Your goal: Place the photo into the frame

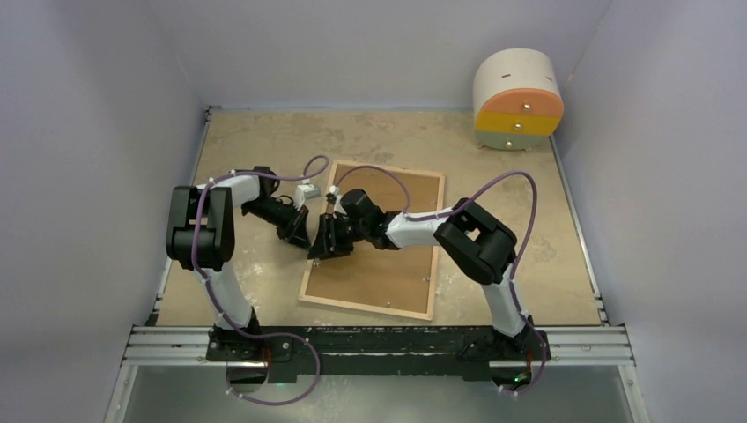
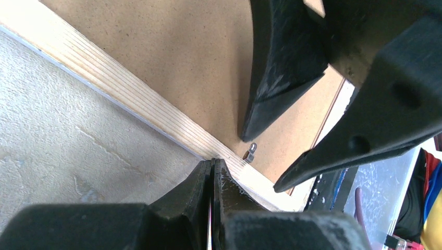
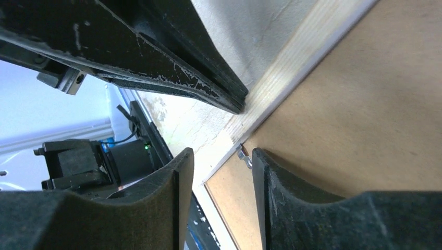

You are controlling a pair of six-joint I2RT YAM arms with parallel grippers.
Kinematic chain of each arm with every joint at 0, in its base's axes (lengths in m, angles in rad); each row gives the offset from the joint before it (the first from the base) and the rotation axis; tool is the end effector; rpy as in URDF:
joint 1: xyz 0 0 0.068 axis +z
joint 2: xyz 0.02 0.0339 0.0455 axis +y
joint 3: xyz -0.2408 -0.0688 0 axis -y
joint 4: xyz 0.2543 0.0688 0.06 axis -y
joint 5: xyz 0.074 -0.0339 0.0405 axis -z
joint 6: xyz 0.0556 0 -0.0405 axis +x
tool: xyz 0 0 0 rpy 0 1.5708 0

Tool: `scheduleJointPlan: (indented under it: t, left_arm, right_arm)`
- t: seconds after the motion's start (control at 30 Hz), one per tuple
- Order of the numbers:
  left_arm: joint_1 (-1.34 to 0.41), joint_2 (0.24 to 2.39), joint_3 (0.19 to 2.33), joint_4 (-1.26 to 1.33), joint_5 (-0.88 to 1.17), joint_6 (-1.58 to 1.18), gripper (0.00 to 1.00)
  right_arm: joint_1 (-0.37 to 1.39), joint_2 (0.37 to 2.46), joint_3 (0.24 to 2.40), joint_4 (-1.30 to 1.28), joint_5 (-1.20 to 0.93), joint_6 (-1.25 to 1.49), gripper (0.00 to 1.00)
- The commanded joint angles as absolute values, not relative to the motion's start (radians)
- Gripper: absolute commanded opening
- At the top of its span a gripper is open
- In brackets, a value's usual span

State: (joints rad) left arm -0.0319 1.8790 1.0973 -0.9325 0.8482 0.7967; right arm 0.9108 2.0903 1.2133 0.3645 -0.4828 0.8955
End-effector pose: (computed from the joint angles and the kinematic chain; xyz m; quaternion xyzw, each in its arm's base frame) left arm 0.2985 -0.0513 0.0968 0.3390 0.8440 -0.4052 0.0926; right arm 0.2590 0.3758 0.1050 -0.1271 0.8373 0.5127 0.1414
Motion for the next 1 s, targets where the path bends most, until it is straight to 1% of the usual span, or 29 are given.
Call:
scheduleJointPlan:
  t: [0.0, 0.13, 0.27, 0.57, 0.97]
  left_arm:
    - [-0.015, 1.863, 1.091, -0.903, 0.778, 0.854, 0.00]
    - [-0.012, 1.864, 1.091, -0.910, 0.786, 0.860, 0.00]
    - [-0.010, 1.867, 1.086, -0.909, 0.787, 0.862, 0.00]
    - [-0.011, 1.861, 1.092, -0.913, 0.788, 0.860, 0.00]
    - [-0.010, 1.867, 1.089, -0.913, 0.801, 0.860, 0.00]
  right_arm:
    - [0.890, 1.988, 1.214, 0.287, -0.417, 0.830, 0.49]
    - [0.892, 1.971, 1.170, 0.321, -0.403, 0.846, 0.50]
    - [0.922, 1.983, 1.130, 0.368, -0.441, 0.880, 0.49]
    - [0.964, 2.010, 1.124, 0.384, -0.458, 0.901, 0.43]
    - [0.967, 2.084, 1.170, 0.387, -0.452, 0.907, 0.42]
